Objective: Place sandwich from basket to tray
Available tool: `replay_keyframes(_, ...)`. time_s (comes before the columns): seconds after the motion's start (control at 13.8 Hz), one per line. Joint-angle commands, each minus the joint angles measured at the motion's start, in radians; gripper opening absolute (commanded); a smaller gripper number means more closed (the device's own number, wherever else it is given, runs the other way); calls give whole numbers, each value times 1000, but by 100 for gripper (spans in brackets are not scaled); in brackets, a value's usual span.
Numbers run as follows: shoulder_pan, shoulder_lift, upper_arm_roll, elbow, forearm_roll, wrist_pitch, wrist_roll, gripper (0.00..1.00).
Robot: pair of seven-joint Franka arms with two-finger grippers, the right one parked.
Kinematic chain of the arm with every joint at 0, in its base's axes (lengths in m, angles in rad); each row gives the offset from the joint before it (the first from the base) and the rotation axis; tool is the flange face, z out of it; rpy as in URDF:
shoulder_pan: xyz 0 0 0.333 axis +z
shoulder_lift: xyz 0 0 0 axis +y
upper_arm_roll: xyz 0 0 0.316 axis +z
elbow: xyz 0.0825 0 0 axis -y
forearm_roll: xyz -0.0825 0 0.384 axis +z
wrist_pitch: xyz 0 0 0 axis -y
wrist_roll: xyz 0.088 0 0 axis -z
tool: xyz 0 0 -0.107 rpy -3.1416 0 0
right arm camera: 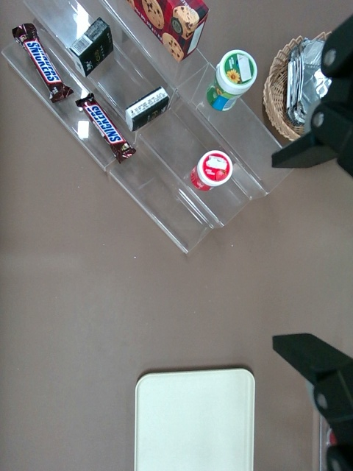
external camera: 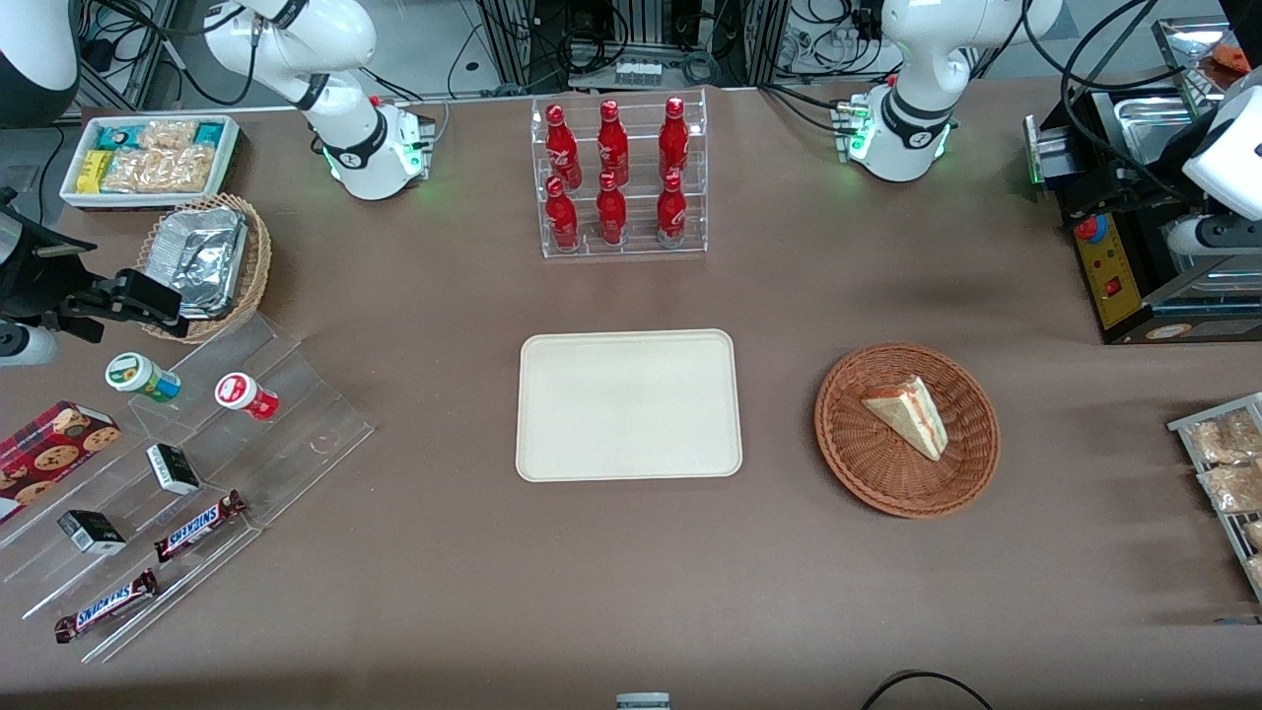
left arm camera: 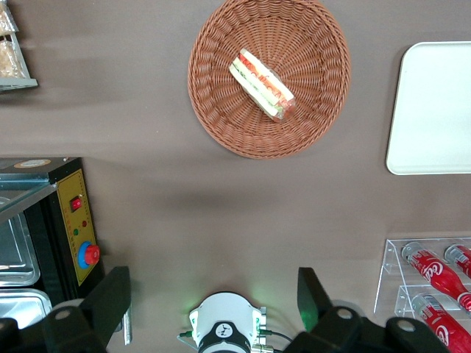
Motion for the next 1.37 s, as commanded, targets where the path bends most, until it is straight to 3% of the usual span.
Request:
replay_keyframes(0.0,0,-1,1,-7,-6,17,32,100)
replay_keyframes(0.22,3,51,11,-18,9,74,11,100)
replay_keyframes(0.43,3,110,22,-93,26,205,-119,100)
replay_keyframes(0.94,-29,119,7,-447,12,673,-672,100)
replay_keyframes(1.3,-109,205,-2,-552,10,901,-907,100)
